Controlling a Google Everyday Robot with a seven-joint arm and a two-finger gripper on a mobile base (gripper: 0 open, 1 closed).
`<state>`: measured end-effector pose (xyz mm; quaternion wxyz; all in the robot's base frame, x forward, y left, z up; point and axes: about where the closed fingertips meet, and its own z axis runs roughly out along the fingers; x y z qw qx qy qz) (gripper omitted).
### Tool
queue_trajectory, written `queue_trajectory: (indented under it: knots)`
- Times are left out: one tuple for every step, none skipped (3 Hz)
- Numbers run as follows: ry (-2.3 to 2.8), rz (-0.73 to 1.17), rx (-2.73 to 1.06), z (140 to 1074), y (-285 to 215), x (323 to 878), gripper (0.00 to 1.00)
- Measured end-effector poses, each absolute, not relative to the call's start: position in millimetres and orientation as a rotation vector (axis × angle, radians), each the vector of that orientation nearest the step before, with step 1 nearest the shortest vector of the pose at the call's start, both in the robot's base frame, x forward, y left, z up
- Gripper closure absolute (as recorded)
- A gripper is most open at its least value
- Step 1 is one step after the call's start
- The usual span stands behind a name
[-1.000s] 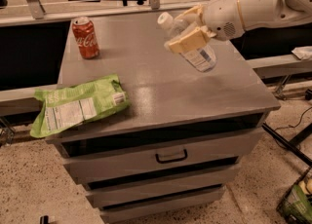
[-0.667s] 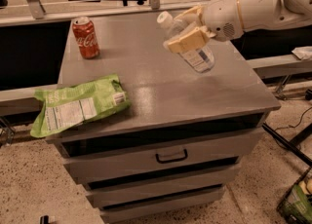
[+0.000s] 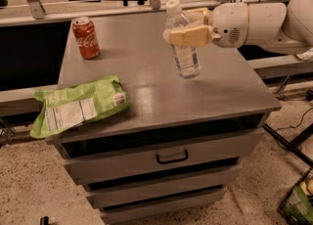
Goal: Place blue plastic bottle upright
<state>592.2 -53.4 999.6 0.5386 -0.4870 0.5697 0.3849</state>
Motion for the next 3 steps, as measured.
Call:
queue_trajectory:
  knots:
    - [1.310, 1.018, -1.068, 1005.6, -57.4, 589.7, 1.00]
    - [1.337, 1.102, -0.981, 1000.8, -68.2, 586.5, 1.00]
    - [1.367, 1.136, -0.927, 991.7, -76.2, 580.5, 1.00]
